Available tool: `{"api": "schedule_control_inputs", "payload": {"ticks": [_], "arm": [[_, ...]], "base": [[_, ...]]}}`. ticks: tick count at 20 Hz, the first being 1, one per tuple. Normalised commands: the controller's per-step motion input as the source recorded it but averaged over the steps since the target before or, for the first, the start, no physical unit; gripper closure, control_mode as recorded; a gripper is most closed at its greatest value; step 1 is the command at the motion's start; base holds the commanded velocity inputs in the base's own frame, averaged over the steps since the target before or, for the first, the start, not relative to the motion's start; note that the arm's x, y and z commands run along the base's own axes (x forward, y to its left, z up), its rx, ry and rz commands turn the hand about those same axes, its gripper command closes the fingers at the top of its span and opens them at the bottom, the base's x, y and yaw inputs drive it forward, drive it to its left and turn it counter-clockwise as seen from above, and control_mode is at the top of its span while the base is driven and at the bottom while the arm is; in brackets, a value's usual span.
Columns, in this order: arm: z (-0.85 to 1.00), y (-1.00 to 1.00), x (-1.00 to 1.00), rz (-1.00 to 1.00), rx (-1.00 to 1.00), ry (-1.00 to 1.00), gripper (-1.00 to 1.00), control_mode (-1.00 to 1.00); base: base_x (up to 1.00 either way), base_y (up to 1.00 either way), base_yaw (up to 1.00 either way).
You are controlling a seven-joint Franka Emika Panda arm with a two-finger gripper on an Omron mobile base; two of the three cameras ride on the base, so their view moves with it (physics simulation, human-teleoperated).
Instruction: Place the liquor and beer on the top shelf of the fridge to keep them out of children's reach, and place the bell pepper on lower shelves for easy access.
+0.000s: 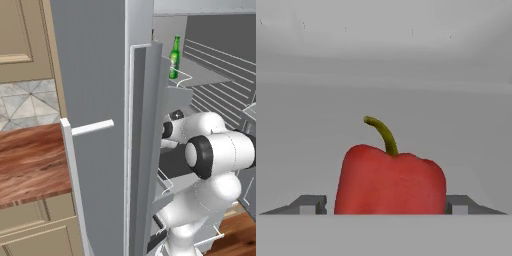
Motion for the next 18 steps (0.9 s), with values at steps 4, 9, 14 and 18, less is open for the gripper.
{"api": "schedule_control_inputs", "payload": {"ticks": [4,9,14,18], "arm": [[0.10,0.00,-0.28,0.00,0.00,0.00,-1.00,-1.00],[0.32,0.00,-0.38,0.00,0.00,0.02,-1.00,-1.00],[0.36,0.00,-0.66,0.00,-0.04,0.05,-1.00,-1.00],[0.31,0.00,-0.86,0.00,-0.06,0.16,-1.00,-1.00]], "base": [[0.00,0.00,0.00],[0.00,0.00,0.00],[0.00,0.00,0.00],[0.00,0.00,0.00]]}}
